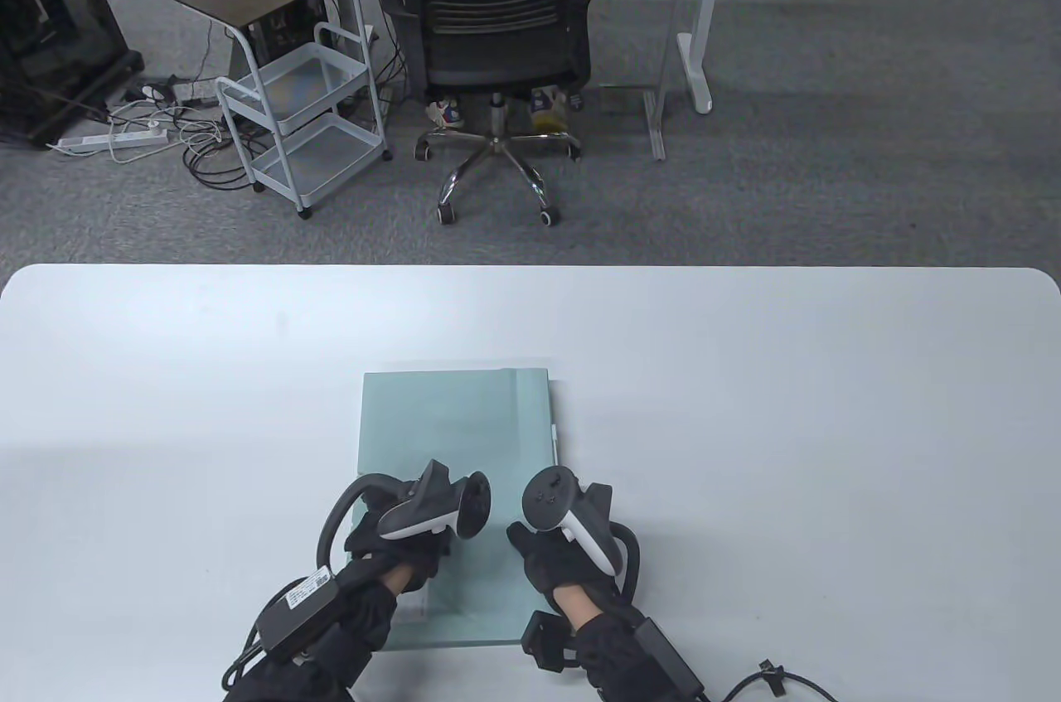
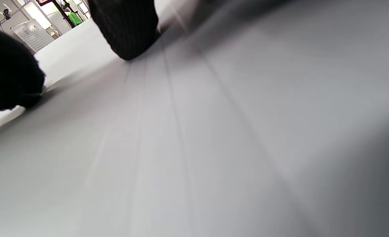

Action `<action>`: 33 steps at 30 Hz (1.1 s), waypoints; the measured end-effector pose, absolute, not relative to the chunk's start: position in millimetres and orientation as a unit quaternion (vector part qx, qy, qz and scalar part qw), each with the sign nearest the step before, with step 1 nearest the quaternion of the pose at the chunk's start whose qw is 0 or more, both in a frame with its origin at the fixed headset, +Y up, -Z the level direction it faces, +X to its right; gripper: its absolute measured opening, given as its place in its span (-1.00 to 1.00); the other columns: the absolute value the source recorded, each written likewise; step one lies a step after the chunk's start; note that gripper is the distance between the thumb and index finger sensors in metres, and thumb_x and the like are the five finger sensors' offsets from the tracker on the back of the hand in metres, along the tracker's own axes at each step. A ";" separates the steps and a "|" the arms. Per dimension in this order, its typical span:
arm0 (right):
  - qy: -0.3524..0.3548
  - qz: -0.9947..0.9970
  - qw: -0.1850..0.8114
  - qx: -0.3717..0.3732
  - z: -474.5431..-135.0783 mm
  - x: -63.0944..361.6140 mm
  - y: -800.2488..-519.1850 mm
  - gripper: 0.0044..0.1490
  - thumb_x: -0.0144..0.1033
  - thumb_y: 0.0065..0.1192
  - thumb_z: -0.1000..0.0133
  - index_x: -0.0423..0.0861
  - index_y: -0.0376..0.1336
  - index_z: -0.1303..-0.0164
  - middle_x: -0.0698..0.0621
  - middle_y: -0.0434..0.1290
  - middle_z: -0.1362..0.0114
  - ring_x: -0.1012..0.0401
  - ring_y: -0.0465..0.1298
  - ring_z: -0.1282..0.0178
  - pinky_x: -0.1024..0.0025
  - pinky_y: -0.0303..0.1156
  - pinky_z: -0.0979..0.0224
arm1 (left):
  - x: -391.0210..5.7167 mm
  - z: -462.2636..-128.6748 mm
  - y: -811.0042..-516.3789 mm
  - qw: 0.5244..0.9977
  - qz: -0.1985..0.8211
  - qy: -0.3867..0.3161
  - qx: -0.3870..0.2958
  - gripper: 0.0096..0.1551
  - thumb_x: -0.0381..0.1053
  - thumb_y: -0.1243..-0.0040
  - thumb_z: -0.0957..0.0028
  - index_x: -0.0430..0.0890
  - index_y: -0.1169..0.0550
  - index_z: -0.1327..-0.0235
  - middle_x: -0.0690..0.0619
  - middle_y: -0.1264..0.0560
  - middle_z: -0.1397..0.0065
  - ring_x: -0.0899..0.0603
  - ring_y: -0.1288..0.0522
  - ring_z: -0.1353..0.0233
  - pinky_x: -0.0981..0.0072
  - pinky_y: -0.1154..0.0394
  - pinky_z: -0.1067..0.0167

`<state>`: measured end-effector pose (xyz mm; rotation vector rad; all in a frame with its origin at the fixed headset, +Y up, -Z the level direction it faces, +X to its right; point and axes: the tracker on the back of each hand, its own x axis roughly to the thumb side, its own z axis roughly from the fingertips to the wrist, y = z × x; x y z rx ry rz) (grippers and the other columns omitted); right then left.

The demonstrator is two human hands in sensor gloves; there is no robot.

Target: Sort materials into accordion folder compartments

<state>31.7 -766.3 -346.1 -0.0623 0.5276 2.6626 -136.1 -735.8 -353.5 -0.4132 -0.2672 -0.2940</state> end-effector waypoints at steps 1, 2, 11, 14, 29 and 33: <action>0.191 0.958 0.213 -0.022 -346.3 32.1 -766.4 0.11 -0.14 0.00 -0.36 -0.54 -0.42 -0.65 -0.56 -0.16 -0.64 -0.22 0.15 -0.36 -0.14 0.23 -0.37 | -139.3 -351.9 -735.7 0.961 -0.136 -0.133 -0.201 -0.59 -0.14 0.04 -0.50 -0.21 -0.42 -0.53 0.03 -0.54 -0.14 -0.32 -0.53 -0.28 -0.50 -0.26 -0.41; 0.192 0.958 0.214 -0.022 -346.4 32.2 -766.4 0.11 -0.14 0.01 -0.35 -0.54 -0.42 -0.65 -0.56 -0.16 -0.64 -0.22 0.15 -0.36 -0.14 0.23 -0.37 | -141.9 -350.8 -735.7 0.962 -0.128 -0.132 -0.200 -0.59 -0.13 0.04 -0.50 -0.20 -0.42 -0.53 0.03 -0.54 -0.14 -0.32 -0.53 -0.28 -0.50 -0.26 -0.41; 0.195 0.956 0.216 -0.025 -346.9 32.8 -766.2 0.11 -0.14 0.01 -0.35 -0.54 -0.42 -0.65 -0.56 -0.17 -0.64 -0.22 0.14 -0.37 -0.14 0.23 -0.37 | -170.3 -341.6 -738.8 0.977 -0.036 -0.128 -0.164 -0.59 -0.11 0.03 -0.50 -0.19 -0.43 -0.53 0.03 -0.53 -0.12 -0.31 -0.53 -0.26 -0.49 -0.27 -0.40; 0.197 0.956 0.219 -0.025 -347.1 33.2 -766.1 0.11 -0.14 0.00 -0.36 -0.54 -0.41 -0.65 -0.56 -0.17 -0.64 -0.22 0.14 -0.37 -0.14 0.23 -0.37 | -177.2 -338.4 -738.4 0.981 -0.016 -0.121 -0.153 -0.58 -0.11 0.03 -0.50 -0.23 -0.45 -0.52 0.02 -0.52 -0.13 -0.32 -0.52 -0.27 -0.50 -0.26 -0.40; 0.200 0.952 0.231 -0.025 -348.0 34.9 -766.6 0.11 -0.13 0.00 -0.36 -0.54 -0.42 -0.65 -0.56 -0.17 -0.64 -0.23 0.14 -0.37 -0.15 0.22 -0.38 | -206.2 -335.0 -738.4 0.991 0.008 -0.048 -0.126 -0.50 -0.13 0.02 -0.50 -0.32 -0.41 -0.59 -0.04 -0.51 -0.19 -0.37 -0.50 -0.30 -0.54 -0.24 -0.38; 0.204 0.950 0.235 -0.025 -348.5 35.5 -766.4 0.11 -0.13 0.00 -0.36 -0.54 -0.42 -0.65 -0.56 -0.18 -0.64 -0.23 0.13 -0.38 -0.15 0.22 -0.38 | -212.9 -335.3 -739.3 0.992 0.006 -0.031 -0.125 -0.49 -0.15 0.00 -0.49 -0.35 -0.40 -0.60 -0.06 -0.51 -0.25 -0.39 -0.49 -0.33 -0.54 -0.24 -0.39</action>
